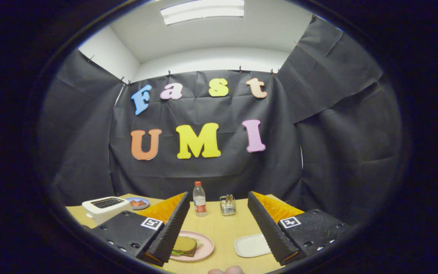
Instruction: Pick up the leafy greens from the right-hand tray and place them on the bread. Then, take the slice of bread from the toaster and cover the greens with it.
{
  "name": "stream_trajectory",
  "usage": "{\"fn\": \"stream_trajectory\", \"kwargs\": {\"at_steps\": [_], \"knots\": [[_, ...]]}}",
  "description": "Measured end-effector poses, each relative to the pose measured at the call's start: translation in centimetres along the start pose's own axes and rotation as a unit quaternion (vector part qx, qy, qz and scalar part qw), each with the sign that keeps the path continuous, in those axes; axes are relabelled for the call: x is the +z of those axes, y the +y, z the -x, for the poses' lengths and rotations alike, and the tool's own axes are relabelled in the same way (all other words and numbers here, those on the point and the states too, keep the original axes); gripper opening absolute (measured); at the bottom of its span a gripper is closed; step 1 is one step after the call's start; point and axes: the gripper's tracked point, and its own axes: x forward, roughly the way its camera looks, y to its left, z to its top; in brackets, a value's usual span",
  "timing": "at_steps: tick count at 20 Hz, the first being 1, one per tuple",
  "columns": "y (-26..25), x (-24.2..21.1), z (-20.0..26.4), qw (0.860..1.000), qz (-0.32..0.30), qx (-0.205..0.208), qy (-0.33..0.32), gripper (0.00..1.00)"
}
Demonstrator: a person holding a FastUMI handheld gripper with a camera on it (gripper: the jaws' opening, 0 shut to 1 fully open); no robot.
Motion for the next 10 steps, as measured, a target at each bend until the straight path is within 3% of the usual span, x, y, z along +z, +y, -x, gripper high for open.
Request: {"fn": "stream_trajectory", "kwargs": {"at_steps": [4, 10], "knots": [[-0.6, 0.7, 1.9, 1.0, 0.024, -0.001, 0.001, 0.96], [-0.9, 0.0, 2.2, 1.0, 0.002, -0.003, 0.009, 0.96]]}}
